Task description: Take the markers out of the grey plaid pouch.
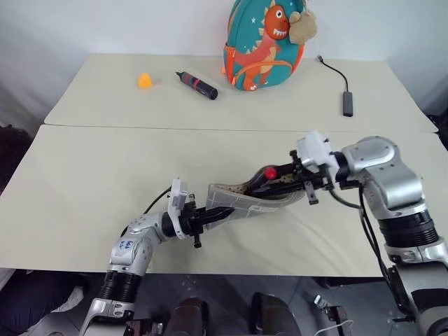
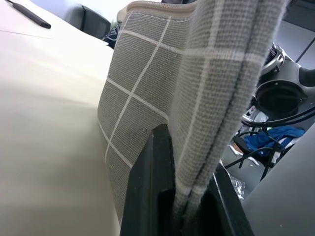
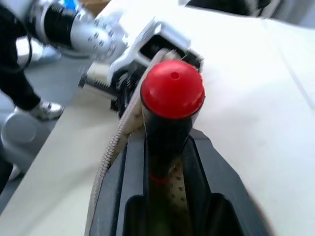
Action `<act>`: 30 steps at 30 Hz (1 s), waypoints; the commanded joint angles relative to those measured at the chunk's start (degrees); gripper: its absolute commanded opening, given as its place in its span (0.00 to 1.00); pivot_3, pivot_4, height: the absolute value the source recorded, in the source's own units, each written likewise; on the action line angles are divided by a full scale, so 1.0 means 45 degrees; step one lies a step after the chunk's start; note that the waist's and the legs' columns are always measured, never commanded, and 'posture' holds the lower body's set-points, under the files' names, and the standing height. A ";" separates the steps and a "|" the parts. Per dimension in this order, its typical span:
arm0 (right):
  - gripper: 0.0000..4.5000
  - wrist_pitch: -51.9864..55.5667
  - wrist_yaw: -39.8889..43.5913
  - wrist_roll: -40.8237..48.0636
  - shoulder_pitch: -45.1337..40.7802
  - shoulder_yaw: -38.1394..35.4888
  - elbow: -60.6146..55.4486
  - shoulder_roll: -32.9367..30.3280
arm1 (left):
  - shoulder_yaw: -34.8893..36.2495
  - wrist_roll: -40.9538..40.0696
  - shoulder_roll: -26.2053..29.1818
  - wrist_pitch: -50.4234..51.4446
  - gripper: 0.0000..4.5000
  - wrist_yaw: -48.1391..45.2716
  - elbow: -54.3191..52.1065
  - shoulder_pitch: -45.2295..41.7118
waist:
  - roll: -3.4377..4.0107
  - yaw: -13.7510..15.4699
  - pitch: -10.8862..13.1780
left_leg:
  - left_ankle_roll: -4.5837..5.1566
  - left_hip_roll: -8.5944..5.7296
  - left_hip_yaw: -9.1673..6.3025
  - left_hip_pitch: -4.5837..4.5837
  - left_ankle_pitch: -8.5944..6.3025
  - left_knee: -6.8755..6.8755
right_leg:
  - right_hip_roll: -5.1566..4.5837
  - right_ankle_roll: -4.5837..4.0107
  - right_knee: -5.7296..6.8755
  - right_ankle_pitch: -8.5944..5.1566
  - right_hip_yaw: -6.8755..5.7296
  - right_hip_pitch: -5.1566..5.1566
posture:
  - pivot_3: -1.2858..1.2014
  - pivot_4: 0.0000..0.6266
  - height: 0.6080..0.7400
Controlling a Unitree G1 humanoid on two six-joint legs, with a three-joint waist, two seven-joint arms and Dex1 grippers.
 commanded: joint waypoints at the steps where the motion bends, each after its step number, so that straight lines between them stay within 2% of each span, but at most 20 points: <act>1: 0.12 0.1083 -0.0347 0.1090 -0.0534 -0.1233 -0.0206 -0.0438 | -0.0065 -0.0005 0.0052 -0.0153 0.00 -0.0116 -0.0391 0.0162 | 0.0000 -0.0010 0.0000 | 0.0000 0.0002 0.0000 0.0000 0.0000 0.0000 | 0.0001 0.0000 0.0001 0.0000 0.0001 0.0000 | 0.52 0.24 1.00; 4: 0.12 0.2005 -0.0478 0.1489 -0.0794 -0.1813 0.0070 -0.1048 | -0.0096 -0.0013 0.0128 -0.0124 0.00 -0.0174 -0.0488 0.0232 | 0.0002 -0.0004 0.0001 | 0.0000 0.0004 -0.0001 0.0001 0.0000 -0.0001 | 0.0000 0.0000 0.0000 0.0000 0.0003 -0.0001 | 0.52 0.24 1.00; 7: 0.12 0.3049 0.0022 0.1319 -0.1299 -0.2371 0.1570 -0.2932 | -0.0255 -0.0115 0.0330 0.0039 0.00 -0.0571 -0.0644 0.0348 | 0.0003 0.0049 0.0002 | 0.0001 0.0000 -0.0001 0.0000 -0.0001 -0.0005 | -0.0003 0.0000 -0.0004 0.0000 0.0002 -0.0001 | 0.52 0.24 1.00; 10: 0.12 0.3592 0.0684 0.0797 -0.1761 -0.2156 0.3411 -0.4602 | -0.0435 -0.0108 0.0396 -0.0080 0.00 -0.0930 -0.0759 0.0383 | 0.0012 0.0183 0.0006 | 0.0016 -0.0012 0.0012 -0.0006 -0.0009 -0.0005 | -0.0013 0.0000 -0.0016 0.0000 0.0001 -0.0001 | 0.52 0.24 1.00; 17: 0.12 0.2933 0.1807 -0.2903 -0.2067 0.0462 0.8094 -0.7127 | -0.0874 0.0285 0.0011 -0.0909 0.00 -0.1463 -0.0311 0.0105 | 0.0022 0.0186 0.0011 | 0.0018 -0.0009 0.0055 -0.0004 -0.0018 -0.0010 | -0.0014 0.0000 -0.0024 0.0000 0.0008 -0.0003 | 0.52 0.24 1.00; 24: 0.12 0.2776 0.1598 -0.5067 -0.1505 0.2208 0.9248 -0.6924 | -0.1061 0.0476 -0.0399 -0.1180 0.00 -0.1208 -0.0133 0.0053 | 0.0092 0.0060 0.0030 | 0.0016 -0.0004 0.0090 -0.0008 -0.0017 -0.0008 | -0.0012 0.0000 -0.0020 0.0000 0.0005 -0.0009 | 0.52 0.24 1.00; 30: 0.12 0.2333 -0.1022 -0.5777 -0.1400 0.1814 1.0326 -0.5507 | -0.0905 0.1106 -0.1021 -0.2963 0.00 -0.0582 -0.0029 0.0338 | 0.0023 0.0039 0.0006 | 0.0008 0.0006 0.0073 0.0003 -0.0018 0.0023 | -0.0006 0.0001 -0.0017 0.0001 -0.0008 0.0024 | 0.52 0.24 1.00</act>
